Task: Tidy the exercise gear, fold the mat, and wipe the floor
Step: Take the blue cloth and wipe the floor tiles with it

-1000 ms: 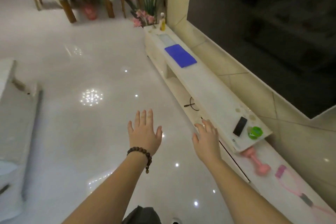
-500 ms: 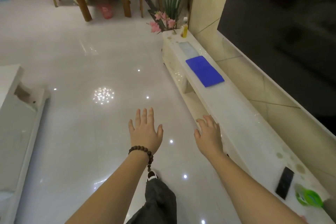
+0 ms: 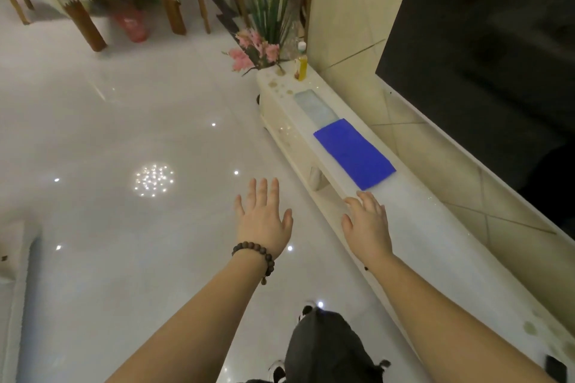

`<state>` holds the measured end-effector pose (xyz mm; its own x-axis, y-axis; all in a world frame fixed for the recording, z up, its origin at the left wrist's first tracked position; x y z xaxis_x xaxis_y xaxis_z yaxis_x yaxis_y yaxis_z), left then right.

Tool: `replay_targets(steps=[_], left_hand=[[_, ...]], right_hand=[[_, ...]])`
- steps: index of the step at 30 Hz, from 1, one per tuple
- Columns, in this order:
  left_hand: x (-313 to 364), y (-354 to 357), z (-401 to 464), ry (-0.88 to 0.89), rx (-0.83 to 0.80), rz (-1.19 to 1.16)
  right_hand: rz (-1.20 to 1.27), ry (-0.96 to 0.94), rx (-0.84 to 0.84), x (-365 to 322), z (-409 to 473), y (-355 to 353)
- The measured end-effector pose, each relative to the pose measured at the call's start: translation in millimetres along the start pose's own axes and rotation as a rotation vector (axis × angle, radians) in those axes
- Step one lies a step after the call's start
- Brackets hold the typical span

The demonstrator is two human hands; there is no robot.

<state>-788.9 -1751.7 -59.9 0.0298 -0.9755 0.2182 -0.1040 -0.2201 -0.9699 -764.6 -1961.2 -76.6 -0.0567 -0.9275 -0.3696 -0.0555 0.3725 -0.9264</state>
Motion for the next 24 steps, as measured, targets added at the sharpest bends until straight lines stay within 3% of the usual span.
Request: replay_targets(steps=[15,24], left_hand=[[22,18,335,0.251,-0.154,0.082],[53,74,456,0.443,-0.324,0.166]], right_hand=[[0.075,0.346,0.006,25,279,53],[0.105,0.573,-0.009,73,347,82]])
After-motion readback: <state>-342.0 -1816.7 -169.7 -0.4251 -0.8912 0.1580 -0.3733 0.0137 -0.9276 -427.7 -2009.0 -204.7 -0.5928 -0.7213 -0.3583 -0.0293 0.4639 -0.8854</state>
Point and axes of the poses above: each hand's wrist, its own z-axis towards the middle knuckle, its own y-axis out of the palm, x = y × z, the point moved 8 cm from there along z, towards the middle knuckle, and after that the axes turned 6 degrees about y, right-handed, at the moved point
